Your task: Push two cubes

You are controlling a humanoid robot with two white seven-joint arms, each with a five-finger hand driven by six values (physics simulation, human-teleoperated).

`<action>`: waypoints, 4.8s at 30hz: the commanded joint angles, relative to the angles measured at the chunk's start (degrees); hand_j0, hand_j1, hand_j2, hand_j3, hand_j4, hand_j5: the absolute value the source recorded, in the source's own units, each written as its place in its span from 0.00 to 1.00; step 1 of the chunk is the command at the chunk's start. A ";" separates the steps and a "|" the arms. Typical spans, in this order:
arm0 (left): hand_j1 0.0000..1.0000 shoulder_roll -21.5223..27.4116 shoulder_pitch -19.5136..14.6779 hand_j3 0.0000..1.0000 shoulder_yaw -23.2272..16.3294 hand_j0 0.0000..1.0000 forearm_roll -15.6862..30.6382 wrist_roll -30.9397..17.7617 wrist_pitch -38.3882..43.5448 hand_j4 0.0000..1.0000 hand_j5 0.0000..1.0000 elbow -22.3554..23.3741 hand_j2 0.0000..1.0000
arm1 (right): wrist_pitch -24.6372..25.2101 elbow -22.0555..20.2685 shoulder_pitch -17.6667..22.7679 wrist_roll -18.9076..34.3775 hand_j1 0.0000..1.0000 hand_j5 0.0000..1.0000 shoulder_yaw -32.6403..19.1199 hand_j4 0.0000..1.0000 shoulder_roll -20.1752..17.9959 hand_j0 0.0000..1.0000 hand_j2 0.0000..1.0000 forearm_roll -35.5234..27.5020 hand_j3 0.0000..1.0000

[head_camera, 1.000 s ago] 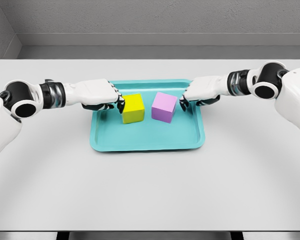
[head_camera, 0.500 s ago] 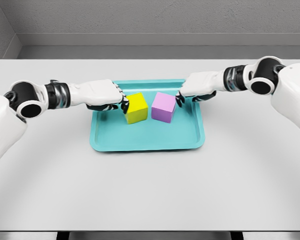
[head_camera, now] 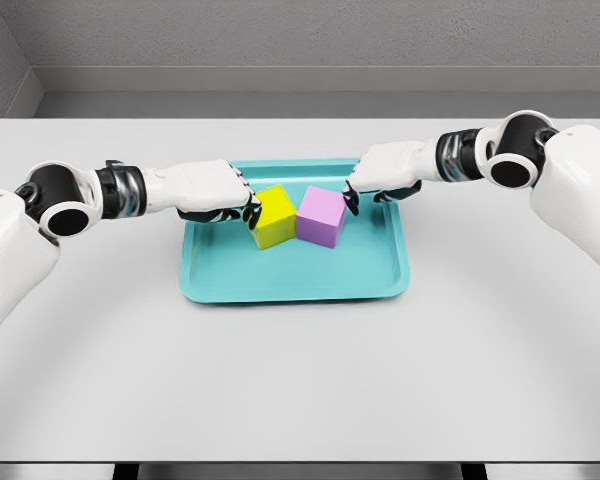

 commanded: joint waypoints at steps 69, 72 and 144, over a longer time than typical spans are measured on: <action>0.58 2.93 -1.23 0.58 2.76 0.58 0.65 0.01 0.12 0.58 0.58 5.30 0.58 | -0.04 -3.70 1.23 -0.06 0.57 0.57 -0.03 0.57 -0.68 0.57 0.57 -0.48 0.57; 0.58 2.85 -1.23 0.58 2.76 0.58 0.65 0.01 0.12 0.58 0.58 5.39 0.58 | -0.04 -3.18 1.14 -0.06 0.57 0.57 -0.03 0.57 -0.06 0.57 0.57 -0.48 0.57; 0.58 0.91 -2.11 0.58 3.02 0.58 0.39 0.01 0.12 0.58 0.58 4.87 0.58 | -0.04 -3.88 1.05 -0.06 0.54 0.54 -0.12 0.54 1.25 0.54 0.54 -0.48 0.54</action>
